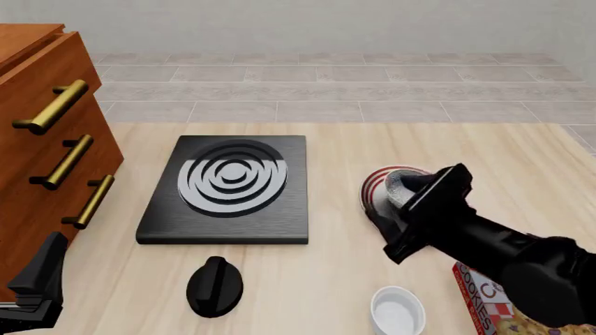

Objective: Pick the akita bowl on the cookies box and place it on the plate.

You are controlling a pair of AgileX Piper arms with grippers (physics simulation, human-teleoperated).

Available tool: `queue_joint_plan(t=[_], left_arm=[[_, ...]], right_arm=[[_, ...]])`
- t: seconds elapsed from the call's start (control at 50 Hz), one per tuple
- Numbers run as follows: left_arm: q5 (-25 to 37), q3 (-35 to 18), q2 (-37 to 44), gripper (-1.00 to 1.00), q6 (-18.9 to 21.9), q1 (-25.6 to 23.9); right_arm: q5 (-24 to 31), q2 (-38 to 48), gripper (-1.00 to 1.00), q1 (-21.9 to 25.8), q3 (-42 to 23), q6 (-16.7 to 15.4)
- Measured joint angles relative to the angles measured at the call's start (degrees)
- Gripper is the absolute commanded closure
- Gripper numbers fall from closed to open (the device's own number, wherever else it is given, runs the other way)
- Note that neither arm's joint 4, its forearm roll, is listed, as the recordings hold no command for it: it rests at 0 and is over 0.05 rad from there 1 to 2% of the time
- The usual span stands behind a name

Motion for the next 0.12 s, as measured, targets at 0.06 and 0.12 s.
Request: queue_joint_plan(t=[0.06, 0.12], left_arm=[[0.00, 0.00, 0.00, -1.00, 0.00, 0.00], [0.00, 0.00, 0.00, -1.00, 0.00, 0.00]], right_arm=[[-0.30, -1.25, -1.00, 0.60, 0.89, 0.50], [-0.50, -2.35, -1.00, 1.12, 1.67, 0.93]])
